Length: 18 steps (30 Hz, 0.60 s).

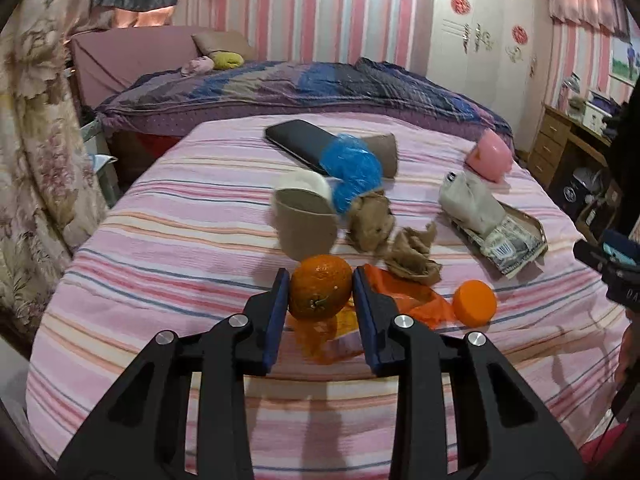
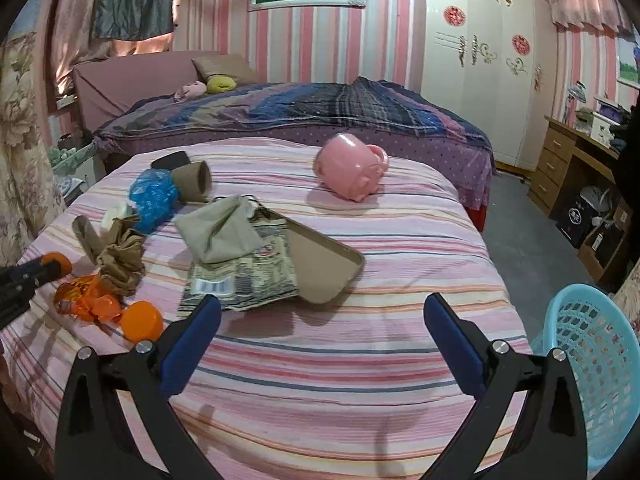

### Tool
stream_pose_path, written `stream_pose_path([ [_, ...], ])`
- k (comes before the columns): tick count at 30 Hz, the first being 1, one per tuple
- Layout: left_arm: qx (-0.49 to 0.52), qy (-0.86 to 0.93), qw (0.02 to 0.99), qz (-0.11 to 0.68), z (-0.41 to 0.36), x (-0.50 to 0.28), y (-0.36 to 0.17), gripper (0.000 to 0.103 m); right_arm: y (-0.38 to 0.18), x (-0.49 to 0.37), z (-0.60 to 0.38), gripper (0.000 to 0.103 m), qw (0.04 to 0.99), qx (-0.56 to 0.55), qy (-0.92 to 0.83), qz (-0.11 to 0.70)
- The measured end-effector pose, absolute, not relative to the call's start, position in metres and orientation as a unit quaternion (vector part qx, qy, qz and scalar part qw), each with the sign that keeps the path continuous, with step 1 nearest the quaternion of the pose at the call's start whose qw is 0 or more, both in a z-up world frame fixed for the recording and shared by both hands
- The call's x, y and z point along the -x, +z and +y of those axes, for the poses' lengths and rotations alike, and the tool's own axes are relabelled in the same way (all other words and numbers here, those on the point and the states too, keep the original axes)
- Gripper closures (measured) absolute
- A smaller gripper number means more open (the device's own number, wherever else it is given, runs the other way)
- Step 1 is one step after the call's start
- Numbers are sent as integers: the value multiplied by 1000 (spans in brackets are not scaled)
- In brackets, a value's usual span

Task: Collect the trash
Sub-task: 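Grasp the orange with the left gripper while the right gripper grasps the orange bottle cap, then carry the orange and the orange cap over the blue basket with both grippers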

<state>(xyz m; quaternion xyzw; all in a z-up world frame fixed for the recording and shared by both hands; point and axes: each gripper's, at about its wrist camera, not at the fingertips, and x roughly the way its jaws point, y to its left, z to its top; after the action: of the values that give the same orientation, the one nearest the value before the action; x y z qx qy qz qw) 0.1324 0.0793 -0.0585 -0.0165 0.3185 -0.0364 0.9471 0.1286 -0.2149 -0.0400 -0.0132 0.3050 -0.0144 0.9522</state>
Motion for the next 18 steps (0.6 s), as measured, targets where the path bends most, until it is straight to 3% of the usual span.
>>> stream_pose_path([
  [12,-7,35,949,313,114,-112,-72,72,-64,-130,-142,5,940,24,65,333],
  [18,-3,36,951,308,120,-106,-72,72,-75,-132,-111,26,930,34,94,355],
])
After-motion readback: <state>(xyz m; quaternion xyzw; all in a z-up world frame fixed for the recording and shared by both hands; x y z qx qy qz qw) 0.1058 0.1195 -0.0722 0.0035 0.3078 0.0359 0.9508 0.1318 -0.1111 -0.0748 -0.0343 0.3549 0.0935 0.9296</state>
